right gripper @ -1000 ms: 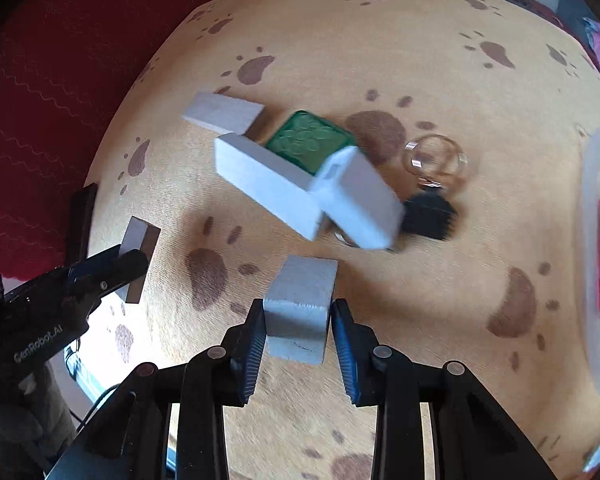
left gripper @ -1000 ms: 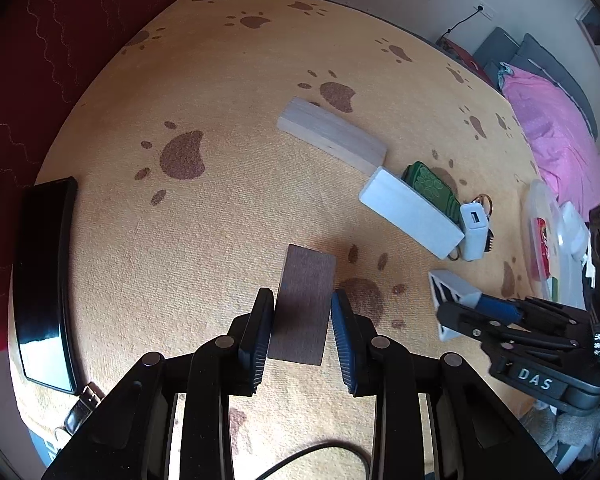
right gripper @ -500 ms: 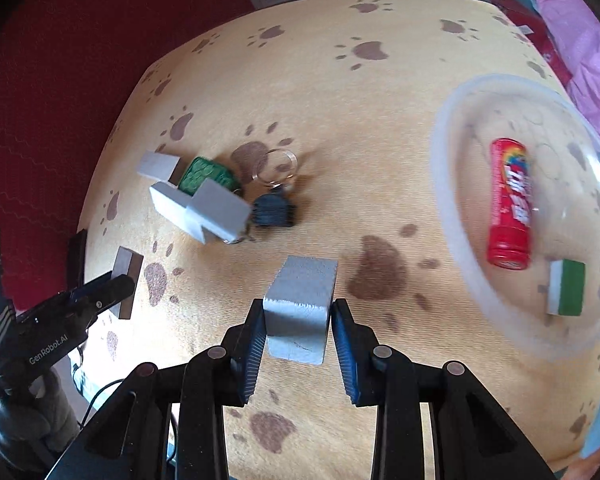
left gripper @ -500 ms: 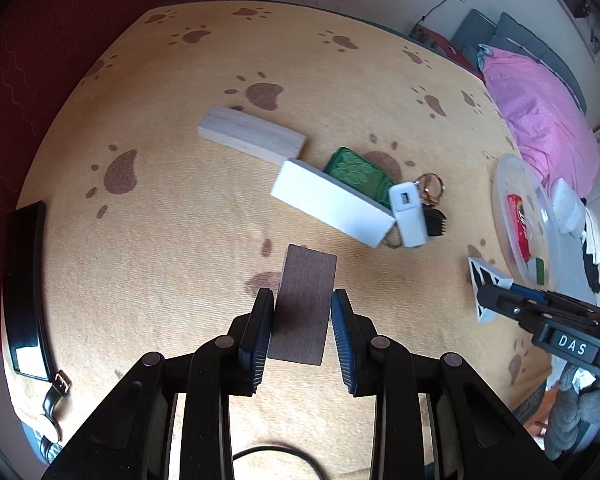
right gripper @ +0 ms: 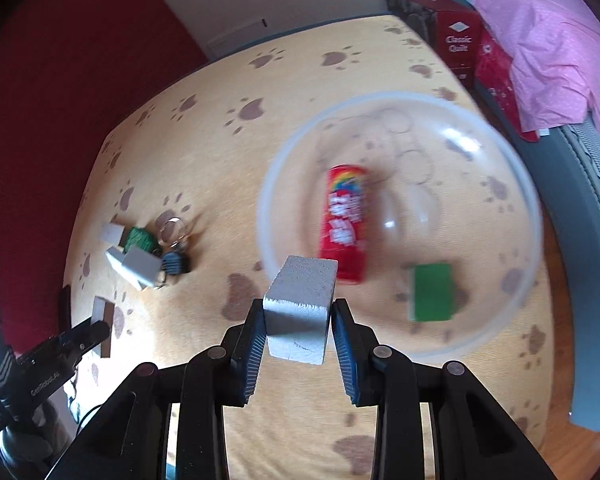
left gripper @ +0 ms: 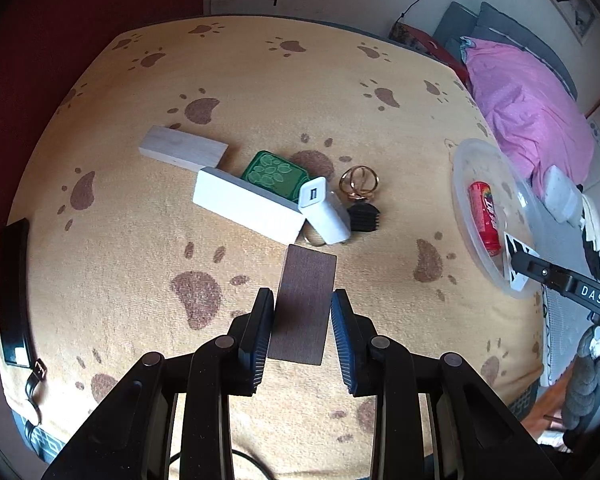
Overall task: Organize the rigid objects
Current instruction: 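Carry both blocks to the clear bowl and release them inside, then move both grippers back toward the white foam bar and charger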
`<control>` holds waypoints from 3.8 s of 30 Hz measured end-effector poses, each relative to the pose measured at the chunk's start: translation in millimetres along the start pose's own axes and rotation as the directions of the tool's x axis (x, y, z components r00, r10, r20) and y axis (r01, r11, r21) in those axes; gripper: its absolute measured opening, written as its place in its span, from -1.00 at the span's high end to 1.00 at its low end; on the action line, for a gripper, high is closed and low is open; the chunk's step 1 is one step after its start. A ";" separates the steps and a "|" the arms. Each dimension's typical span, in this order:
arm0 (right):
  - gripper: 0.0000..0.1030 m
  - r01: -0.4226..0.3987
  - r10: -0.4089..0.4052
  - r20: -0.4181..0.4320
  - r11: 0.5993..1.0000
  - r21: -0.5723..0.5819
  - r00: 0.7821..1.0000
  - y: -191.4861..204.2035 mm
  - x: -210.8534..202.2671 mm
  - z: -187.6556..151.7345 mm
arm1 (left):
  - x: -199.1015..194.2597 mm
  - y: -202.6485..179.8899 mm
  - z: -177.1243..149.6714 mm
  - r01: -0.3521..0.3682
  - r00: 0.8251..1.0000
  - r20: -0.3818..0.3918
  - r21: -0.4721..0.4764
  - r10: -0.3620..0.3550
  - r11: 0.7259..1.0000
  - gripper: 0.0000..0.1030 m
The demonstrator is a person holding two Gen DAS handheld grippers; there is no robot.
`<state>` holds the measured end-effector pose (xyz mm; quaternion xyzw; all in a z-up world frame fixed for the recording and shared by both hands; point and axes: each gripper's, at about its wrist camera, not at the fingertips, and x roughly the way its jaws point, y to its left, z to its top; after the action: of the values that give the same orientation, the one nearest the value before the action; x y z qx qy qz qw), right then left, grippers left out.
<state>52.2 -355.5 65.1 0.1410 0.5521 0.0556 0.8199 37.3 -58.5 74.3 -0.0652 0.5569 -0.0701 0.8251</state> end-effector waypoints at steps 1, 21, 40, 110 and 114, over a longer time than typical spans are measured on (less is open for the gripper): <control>0.32 0.012 -0.012 0.010 1.000 0.006 1.000 -8.0 -2.9 1.4 | -0.1 -4.3 -1.0 0.001 1.000 0.001 0.003 -0.001 1.000 0.41; 0.11 0.086 -0.088 0.094 0.996 0.027 0.992 -81.5 -24.3 12.3 | -8.9 -80.1 -11.7 0.007 0.999 0.043 0.050 -0.009 0.999 0.41; 0.11 0.048 -0.067 0.209 0.994 0.096 0.976 -93.9 -90.0 9.4 | -28.9 -145.0 10.6 0.046 0.995 0.074 0.209 -0.063 0.977 0.41; 0.04 -0.058 0.055 -0.027 0.992 -0.114 0.998 43.8 -0.8 -10.7 | 21.9 28.1 30.1 -0.043 0.999 -0.036 -0.144 0.038 0.989 -0.21; -0.06 -0.047 0.044 -0.030 0.993 -0.111 0.999 49.6 0.6 -13.0 | 29.9 35.2 31.0 -0.031 0.999 -0.045 -0.131 0.025 0.991 -0.23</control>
<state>43.7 -305.8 74.5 0.1066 0.5561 0.1070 0.8173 78.6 -28.7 52.1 -0.1103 0.5787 -0.0229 0.8077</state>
